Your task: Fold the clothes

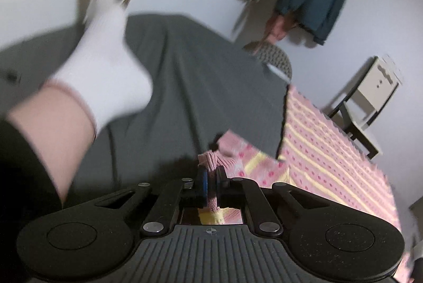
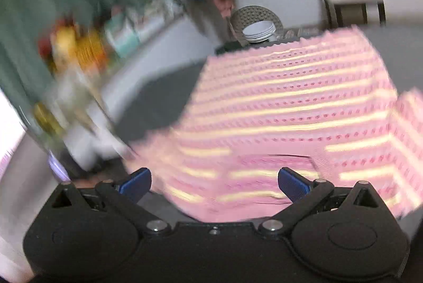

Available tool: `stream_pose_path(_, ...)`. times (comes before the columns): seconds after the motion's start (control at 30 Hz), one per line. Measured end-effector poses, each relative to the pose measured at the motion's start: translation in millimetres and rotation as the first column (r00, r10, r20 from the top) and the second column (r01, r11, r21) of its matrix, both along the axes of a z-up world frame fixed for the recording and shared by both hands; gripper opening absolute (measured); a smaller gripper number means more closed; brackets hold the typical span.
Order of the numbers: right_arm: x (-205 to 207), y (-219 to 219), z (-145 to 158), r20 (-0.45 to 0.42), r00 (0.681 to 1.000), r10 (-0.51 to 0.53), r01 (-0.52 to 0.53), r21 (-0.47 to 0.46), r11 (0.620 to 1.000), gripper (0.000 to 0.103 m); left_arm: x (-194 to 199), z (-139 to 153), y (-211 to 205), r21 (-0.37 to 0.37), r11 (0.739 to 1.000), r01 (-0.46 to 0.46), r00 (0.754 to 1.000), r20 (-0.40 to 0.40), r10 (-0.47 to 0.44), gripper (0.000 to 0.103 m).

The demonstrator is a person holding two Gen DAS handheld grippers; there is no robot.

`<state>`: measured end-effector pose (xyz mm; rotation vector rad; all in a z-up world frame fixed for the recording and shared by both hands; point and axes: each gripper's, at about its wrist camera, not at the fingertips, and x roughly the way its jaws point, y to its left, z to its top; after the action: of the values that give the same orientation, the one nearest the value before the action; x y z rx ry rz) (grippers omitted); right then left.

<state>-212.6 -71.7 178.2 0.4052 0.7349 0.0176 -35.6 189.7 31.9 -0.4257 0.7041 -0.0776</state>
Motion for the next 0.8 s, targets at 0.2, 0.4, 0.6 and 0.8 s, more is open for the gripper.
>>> stream_pose_path(0.2,31.9,119.2,-60.8,-0.086,0.959,0.272,-0.281,-0.448,0.849,0.103,-5.1,7.2,6.6,0.058,0.998,0.009,1.000,0.021,-0.011,0.005)
stream_pose_path(0.4,43.3,167.3,-90.2,-0.101,0.913,0.396,-0.374,-0.596,0.711,0.103,17.8,6.8,21.3,0.142,0.988,-0.066,0.997,0.040,0.061,0.005)
stream_pose_path(0.6,43.6,189.1,-116.2,-0.137,0.888,0.440,-0.379,-0.760,0.528,0.102,42.5,-8.8,13.8,0.253,0.967,-0.040,0.998,-0.030,0.049,0.005)
stream_pose_path(0.8,36.7,188.2,-127.0,-0.194,0.858,0.475,-0.426,-0.786,0.448,0.069,27.9,-3.0,18.8,0.201,0.977,-0.070,0.993,-0.076,0.087,0.006)
